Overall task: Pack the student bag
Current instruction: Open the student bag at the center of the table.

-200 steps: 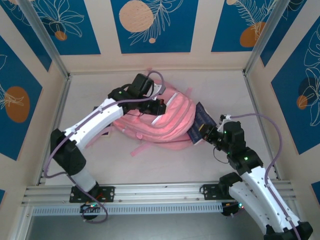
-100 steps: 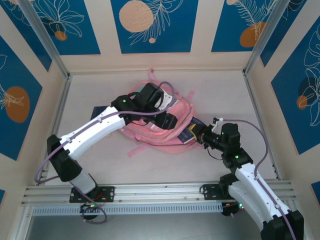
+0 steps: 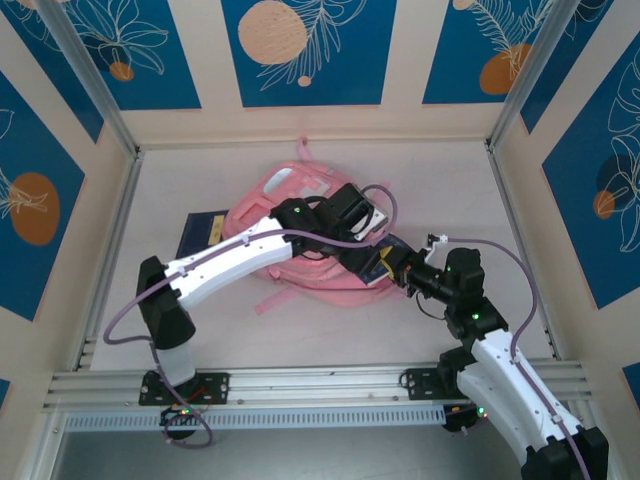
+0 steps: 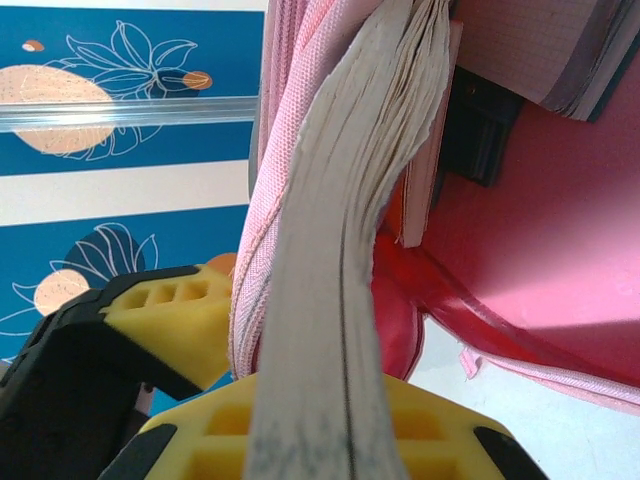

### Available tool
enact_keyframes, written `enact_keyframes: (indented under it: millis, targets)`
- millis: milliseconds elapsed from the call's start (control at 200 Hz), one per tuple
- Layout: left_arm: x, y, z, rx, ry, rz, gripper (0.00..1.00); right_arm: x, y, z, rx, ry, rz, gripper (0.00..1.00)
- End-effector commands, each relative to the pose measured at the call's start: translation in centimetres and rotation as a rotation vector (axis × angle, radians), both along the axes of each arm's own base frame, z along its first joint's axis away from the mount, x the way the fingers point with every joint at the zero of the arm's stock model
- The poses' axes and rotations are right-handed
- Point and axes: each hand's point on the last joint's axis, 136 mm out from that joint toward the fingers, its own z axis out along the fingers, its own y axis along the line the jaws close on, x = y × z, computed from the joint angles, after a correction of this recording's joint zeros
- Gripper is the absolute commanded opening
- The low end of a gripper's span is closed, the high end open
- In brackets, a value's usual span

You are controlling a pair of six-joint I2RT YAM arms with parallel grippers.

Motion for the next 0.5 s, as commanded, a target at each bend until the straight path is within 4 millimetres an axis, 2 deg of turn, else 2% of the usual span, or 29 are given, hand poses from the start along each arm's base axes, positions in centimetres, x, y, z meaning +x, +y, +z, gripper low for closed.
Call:
enact_keyframes:
  millis: [0, 60, 110, 180, 230, 380, 495]
  targets:
    - [0.4, -0.5, -0.4, 0.033, -0.025, -0.004, 0.56, -0.7, 0.7, 3.7, 0.057, -0.134, 0.059, 0.00]
    - [0.7, -0.5, -0.8, 0.045, -0.032, 0.002, 0.44, -0.7, 0.7, 3.8, 0.056, -0.137, 0.061, 0.00]
    - [1.0, -0.5, -0.9, 0.052, -0.045, 0.012, 0.30, -0.7, 0.7, 3.7, 0.055, -0.136, 0.061, 0.00]
    - [1.4, -0.3, -0.4, 0.049, -0.068, 0.023, 0.10, -0.8, 0.8, 3.8, 0.050, -0.138, 0.065, 0.00]
    - [1.6, 0.0, 0.4, 0.042, -0.096, 0.032, 0.00, -0.8, 0.7, 3.8, 0.041, -0.140, 0.065, 0.00]
    - [2.7, 2.1, 4.6, 0.012, -0.222, 0.089, 0.00, -0.9, 0.6, 3.0, 0.016, -0.129, 0.068, 0.00]
    - [3.5, 4.4, 8.8, -0.033, -0.326, 0.144, 0.00, -1.1, 0.9, 1.1, -0.016, -0.103, 0.078, 0.00]
